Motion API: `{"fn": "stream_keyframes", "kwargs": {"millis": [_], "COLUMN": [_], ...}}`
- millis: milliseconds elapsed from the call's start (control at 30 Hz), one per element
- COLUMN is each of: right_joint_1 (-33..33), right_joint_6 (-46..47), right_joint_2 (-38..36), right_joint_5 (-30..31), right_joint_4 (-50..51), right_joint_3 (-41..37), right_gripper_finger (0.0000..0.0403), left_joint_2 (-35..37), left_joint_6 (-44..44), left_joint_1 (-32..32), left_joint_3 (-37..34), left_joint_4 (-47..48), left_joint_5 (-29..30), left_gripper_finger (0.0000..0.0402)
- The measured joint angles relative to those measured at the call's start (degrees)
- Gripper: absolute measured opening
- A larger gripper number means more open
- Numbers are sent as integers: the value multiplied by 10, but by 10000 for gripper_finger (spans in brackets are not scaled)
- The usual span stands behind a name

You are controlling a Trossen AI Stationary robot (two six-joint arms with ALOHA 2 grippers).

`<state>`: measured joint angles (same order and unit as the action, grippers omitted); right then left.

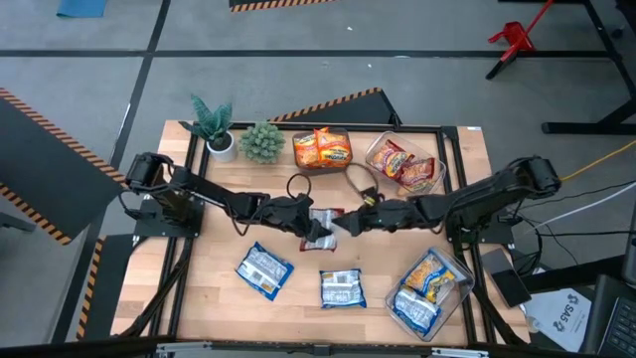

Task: Sort Maruchan noodles
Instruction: Put the red noodle pack into the top transparent bin

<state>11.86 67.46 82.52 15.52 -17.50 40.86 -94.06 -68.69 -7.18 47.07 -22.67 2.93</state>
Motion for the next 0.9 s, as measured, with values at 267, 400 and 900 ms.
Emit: {"fn": "stream_keyframes", "kwargs": {"millis": [267,400,900], "right_joint_1": [0,0,1], "right_joint_6": [-45,-65,-134], "right_joint_2": [-123,-191,-261], "right_joint_5": [43,55,38], "right_joint_4": [102,162,317], "right_joint_3": [-1,-2,-4], "right_gripper_finger": [269,269,269], "left_joint_2": [-1,-1,-1], "left_joint_6": [35,111,332], "left_joint_1": [25,51,117], "left_joint_3": [-1,30,139], "left_joint_4": [-36,-33,260], "left_joint_5": [-3,0,-31], "left_gripper_finger": [163,163,156]}}
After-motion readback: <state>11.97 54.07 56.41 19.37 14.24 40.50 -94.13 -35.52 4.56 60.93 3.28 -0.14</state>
